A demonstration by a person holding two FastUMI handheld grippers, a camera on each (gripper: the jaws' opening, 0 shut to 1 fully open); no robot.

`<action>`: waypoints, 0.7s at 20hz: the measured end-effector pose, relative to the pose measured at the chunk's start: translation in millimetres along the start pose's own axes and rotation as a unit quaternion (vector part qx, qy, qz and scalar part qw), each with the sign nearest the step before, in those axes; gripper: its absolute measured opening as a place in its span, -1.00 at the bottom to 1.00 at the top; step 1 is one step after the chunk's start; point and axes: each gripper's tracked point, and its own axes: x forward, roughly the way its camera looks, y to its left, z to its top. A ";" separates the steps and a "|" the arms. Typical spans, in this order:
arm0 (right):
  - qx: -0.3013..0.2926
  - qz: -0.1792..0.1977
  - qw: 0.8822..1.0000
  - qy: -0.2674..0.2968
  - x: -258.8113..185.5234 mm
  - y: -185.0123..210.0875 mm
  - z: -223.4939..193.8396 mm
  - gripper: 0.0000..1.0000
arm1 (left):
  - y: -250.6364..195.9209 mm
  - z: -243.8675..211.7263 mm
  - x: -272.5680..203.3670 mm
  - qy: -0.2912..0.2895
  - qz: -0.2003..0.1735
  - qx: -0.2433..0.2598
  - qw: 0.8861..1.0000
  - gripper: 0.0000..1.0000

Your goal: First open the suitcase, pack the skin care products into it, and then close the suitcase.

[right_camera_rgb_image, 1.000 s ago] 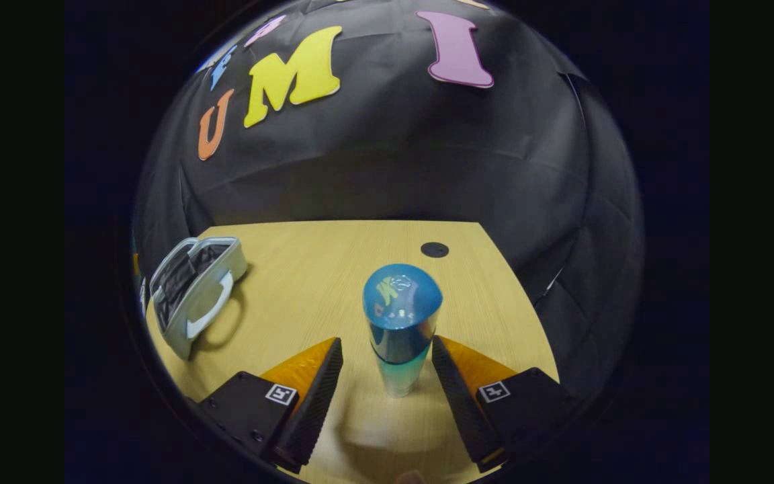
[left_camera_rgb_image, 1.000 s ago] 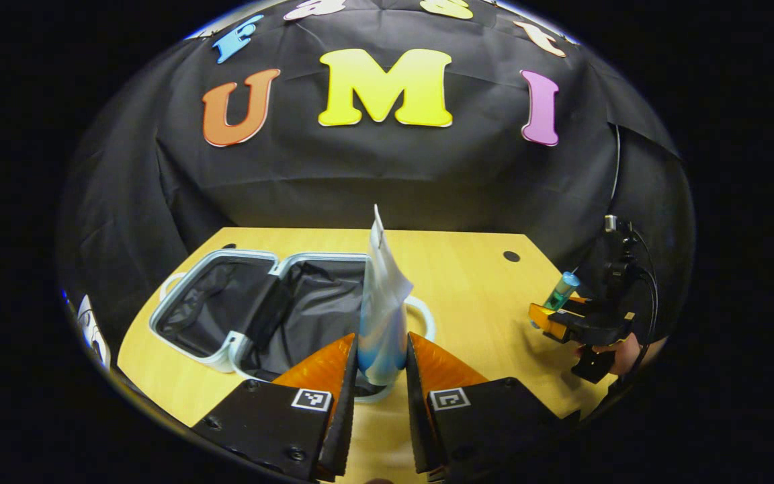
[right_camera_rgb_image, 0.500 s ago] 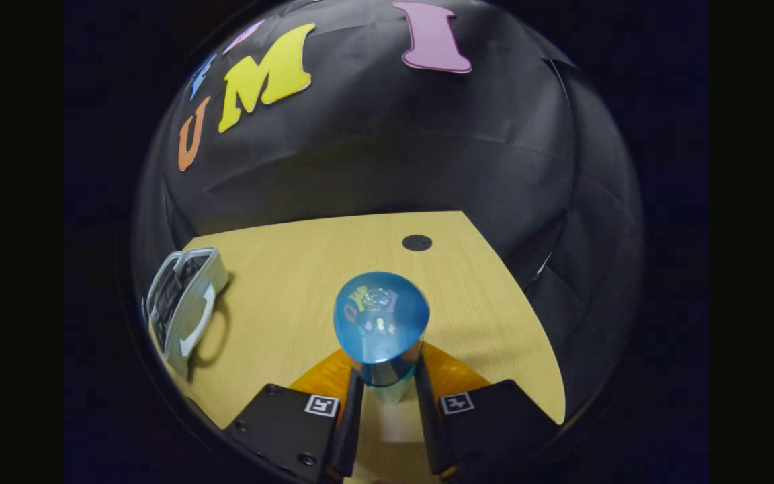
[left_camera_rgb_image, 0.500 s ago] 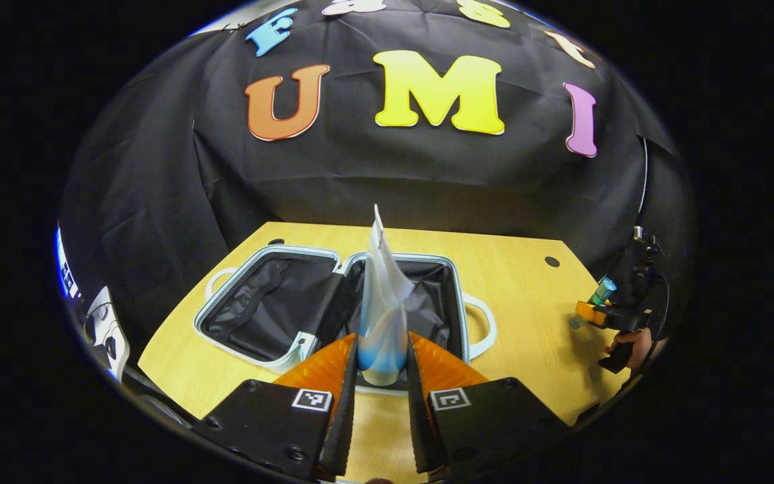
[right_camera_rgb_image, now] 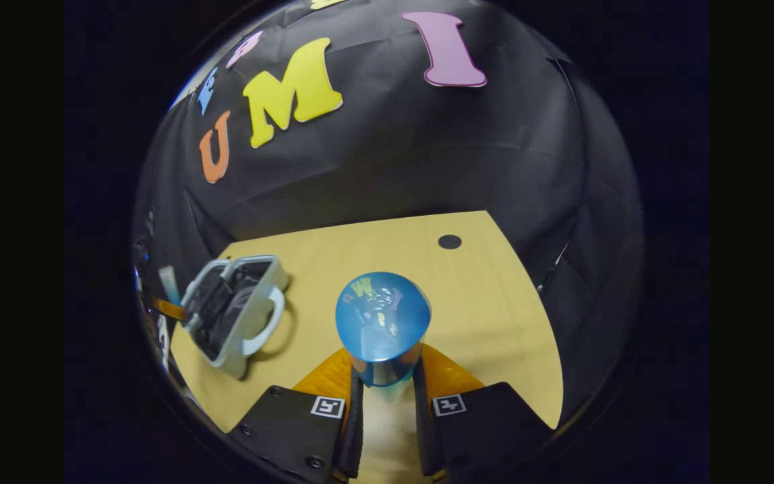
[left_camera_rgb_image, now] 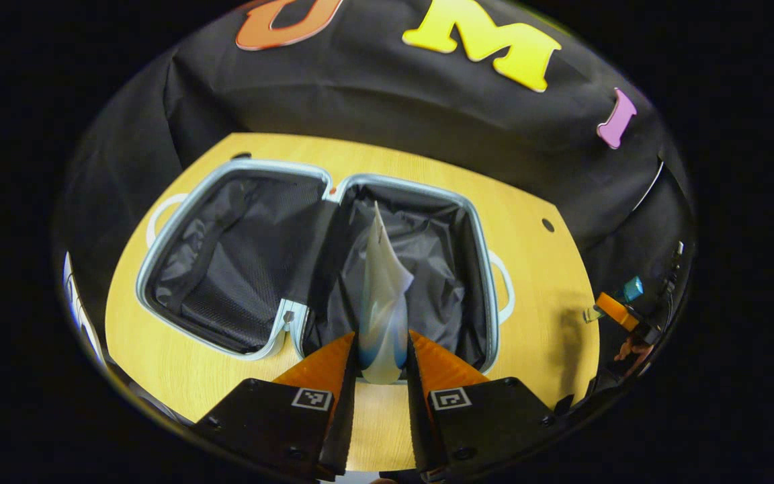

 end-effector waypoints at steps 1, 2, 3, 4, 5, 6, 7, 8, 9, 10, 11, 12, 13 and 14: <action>0.016 0.007 1.000 0.005 -11.8 5.9 -3.6 -0.39 | 2.5 3.5 6.3 0.016 -0.006 0.009 1.000 -0.23; 0.031 0.010 0.999 0.008 -22.9 10.6 -8.0 -0.39 | 7.2 7.3 13.2 0.031 -0.009 0.024 0.999 -0.23; 0.045 0.012 0.999 0.011 -32.9 14.0 -11.6 -0.39 | 9.0 9.3 16.9 0.049 -0.011 0.039 0.998 -0.22; 0.057 0.018 0.998 0.016 -42.5 19.4 -16.8 -0.40 | 7.1 9.8 23.1 0.069 -0.018 0.050 0.996 -0.22; 0.065 0.028 0.997 0.023 -51.1 25.4 -23.2 -0.43 | 4.4 11.1 28.5 0.085 -0.028 0.055 0.994 -0.23; 0.071 0.032 0.997 0.025 -58.7 29.1 -27.1 -0.39 | 6.0 12.3 37.3 0.104 -0.033 0.055 0.992 -0.23; 0.071 0.032 0.997 0.026 -64.7 30.2 -30.8 -0.40 | 6.7 12.0 45.4 0.125 -0.039 0.055 0.990 -0.23; 0.068 0.027 0.997 0.026 -70.0 29.7 -33.7 -0.44 | 8.5 8.9 56.8 0.145 -0.044 0.058 0.987 -0.23; 0.063 0.023 0.997 0.025 -74.6 28.8 -34.8 -0.40 | 10.2 5.6 64.2 0.164 -0.048 0.061 0.983 -0.23; 0.062 0.017 0.998 0.024 -81.4 27.5 -34.6 -0.39 | 11.7 0.6 71.2 0.185 -0.050 0.062 0.980 -0.23; 0.067 0.016 0.997 0.021 -85.9 26.8 -32.4 -0.38 | 13.0 -3.5 75.2 0.201 -0.049 0.059 0.977 -0.23; 0.075 0.015 0.997 0.016 -90.2 27.4 -29.7 -0.39 | 13.4 -6.3 79.4 0.214 -0.049 0.053 0.974 -0.23; 0.083 0.013 0.996 0.013 -93.3 25.9 -27.3 -0.38 | 12.7 -8.1 82.6 0.220 -0.051 0.049 0.973 -0.23; 0.086 0.009 0.996 0.009 -95.7 23.6 -26.0 -0.38 | 12.1 -9.6 85.3 0.222 -0.051 0.045 0.973 -0.23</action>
